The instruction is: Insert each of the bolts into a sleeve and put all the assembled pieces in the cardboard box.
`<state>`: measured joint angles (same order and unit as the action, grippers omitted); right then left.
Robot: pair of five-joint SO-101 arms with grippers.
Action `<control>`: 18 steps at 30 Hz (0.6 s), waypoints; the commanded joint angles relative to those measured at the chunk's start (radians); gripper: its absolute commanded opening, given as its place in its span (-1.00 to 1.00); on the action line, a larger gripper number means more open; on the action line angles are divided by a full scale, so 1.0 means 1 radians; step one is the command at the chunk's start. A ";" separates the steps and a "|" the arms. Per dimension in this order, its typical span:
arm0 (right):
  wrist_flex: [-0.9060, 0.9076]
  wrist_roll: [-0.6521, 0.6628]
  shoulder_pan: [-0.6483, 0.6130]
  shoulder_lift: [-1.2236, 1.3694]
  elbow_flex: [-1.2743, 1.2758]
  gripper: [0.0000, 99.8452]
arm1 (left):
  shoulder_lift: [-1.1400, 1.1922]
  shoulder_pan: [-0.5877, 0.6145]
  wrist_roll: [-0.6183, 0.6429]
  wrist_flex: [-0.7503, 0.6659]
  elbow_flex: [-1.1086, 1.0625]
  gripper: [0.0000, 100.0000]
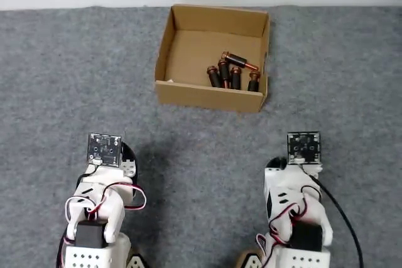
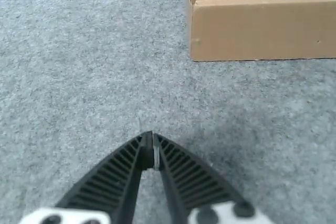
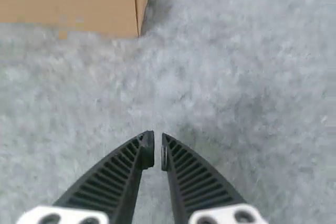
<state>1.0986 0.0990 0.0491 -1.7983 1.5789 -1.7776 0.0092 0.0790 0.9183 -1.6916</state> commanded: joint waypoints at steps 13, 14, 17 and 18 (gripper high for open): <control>0.090 0.011 0.005 -0.016 0.104 -0.98 | -0.003 0.002 -0.005 0.012 0.007 -0.99; 0.107 0.025 0.005 -0.016 0.104 -0.98 | -0.003 0.002 -0.005 0.012 0.007 -0.99; 0.151 0.066 0.002 -0.016 0.104 -0.98 | -0.002 0.000 -0.005 0.012 0.007 -0.99; 0.162 0.063 0.001 -0.016 0.104 -0.98 | -0.002 0.000 -0.005 0.012 0.007 -0.99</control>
<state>1.2259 0.1435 0.0491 -1.8059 1.6632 -1.7776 0.0092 0.0790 0.9198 -1.6916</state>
